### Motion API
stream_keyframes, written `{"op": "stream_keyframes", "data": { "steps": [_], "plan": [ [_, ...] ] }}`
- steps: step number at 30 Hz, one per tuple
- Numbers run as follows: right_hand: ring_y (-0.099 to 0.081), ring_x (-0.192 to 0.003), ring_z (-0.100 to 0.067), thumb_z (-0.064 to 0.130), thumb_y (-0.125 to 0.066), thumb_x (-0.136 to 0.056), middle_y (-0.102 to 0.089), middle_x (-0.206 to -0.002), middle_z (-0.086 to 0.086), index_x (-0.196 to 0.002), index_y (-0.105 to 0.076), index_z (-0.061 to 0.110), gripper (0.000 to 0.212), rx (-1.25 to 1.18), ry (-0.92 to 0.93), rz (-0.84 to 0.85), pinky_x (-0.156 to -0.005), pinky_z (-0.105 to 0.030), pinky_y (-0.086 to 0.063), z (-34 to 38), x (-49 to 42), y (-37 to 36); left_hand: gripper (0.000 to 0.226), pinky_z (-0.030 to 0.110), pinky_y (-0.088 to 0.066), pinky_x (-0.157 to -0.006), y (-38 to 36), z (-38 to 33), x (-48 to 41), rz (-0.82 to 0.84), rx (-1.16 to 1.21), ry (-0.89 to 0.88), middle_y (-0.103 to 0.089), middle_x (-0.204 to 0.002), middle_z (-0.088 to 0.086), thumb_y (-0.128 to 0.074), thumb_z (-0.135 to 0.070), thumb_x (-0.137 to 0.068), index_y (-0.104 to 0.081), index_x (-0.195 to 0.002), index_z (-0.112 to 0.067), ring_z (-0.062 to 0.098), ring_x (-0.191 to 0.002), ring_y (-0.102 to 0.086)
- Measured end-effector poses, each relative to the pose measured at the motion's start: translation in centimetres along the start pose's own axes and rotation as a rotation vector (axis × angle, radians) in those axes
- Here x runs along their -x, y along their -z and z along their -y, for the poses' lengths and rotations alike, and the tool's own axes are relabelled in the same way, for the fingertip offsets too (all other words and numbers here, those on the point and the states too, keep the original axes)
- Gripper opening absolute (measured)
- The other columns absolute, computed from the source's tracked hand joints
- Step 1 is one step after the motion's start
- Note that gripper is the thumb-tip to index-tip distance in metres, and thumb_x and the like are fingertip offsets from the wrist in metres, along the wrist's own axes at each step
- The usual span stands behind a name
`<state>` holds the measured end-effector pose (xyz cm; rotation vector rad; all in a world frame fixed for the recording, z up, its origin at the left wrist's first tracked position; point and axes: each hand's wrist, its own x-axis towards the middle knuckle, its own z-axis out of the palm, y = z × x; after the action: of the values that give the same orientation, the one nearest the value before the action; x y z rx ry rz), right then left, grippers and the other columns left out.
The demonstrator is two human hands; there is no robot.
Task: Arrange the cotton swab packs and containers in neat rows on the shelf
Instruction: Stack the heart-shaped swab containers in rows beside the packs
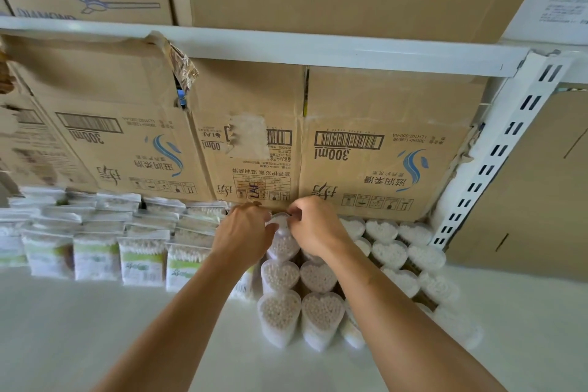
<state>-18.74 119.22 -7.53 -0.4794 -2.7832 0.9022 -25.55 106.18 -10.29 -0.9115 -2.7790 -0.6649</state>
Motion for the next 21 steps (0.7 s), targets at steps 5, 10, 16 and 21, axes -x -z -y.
{"op": "stream_keyframes", "data": {
  "steps": [5,10,16,21],
  "plan": [
    [-0.065,-0.091,-0.025,0.010,-0.055,-0.089,-0.069,-0.103,-0.010,-0.108,-0.069,0.010,0.023,0.043,-0.027,-0.023,-0.079,-0.036,-0.056,0.1,-0.2,-1.0,0.024,0.036,-0.054,-0.077,-0.1,-0.3,-0.3,0.022,-0.052,0.001,-0.069,-0.093,0.003,-0.063,-0.032,-0.087,-0.070,-0.098,-0.012,0.021,-0.088,-0.064],
    [-0.065,-0.089,-0.024,0.011,-0.060,-0.086,-0.070,-0.100,-0.009,-0.105,-0.071,0.010,0.022,0.058,-0.010,-0.027,-0.075,-0.032,-0.055,-0.1,-0.4,-1.1,0.025,0.034,-0.053,-0.080,-0.2,-0.2,-0.5,0.070,-0.067,0.005,-0.068,-0.097,0.003,-0.056,-0.032,-0.091,-0.069,-0.101,-0.013,0.021,-0.090,-0.064],
    [-0.063,-0.099,-0.021,0.013,-0.060,-0.087,-0.068,-0.109,-0.006,-0.112,-0.069,0.015,0.027,0.011,-0.009,-0.030,-0.084,-0.030,-0.052,-0.2,-0.5,-1.5,0.022,0.035,-0.054,-0.075,-0.4,-0.1,-0.9,0.091,-0.030,0.024,-0.069,-0.094,0.002,-0.058,-0.032,-0.090,-0.069,-0.095,-0.014,0.020,-0.084,-0.064],
    [-0.063,-0.095,-0.018,0.019,-0.064,-0.085,-0.068,-0.106,-0.003,-0.109,-0.071,0.018,0.025,-0.067,-0.045,-0.027,-0.077,-0.024,-0.050,-0.5,-0.4,-1.2,0.022,0.035,-0.051,-0.078,-0.1,0.3,-1.2,0.159,0.003,0.014,-0.069,-0.098,0.004,-0.062,-0.033,-0.089,-0.069,-0.102,-0.015,0.022,-0.088,-0.063]
  ]
}}
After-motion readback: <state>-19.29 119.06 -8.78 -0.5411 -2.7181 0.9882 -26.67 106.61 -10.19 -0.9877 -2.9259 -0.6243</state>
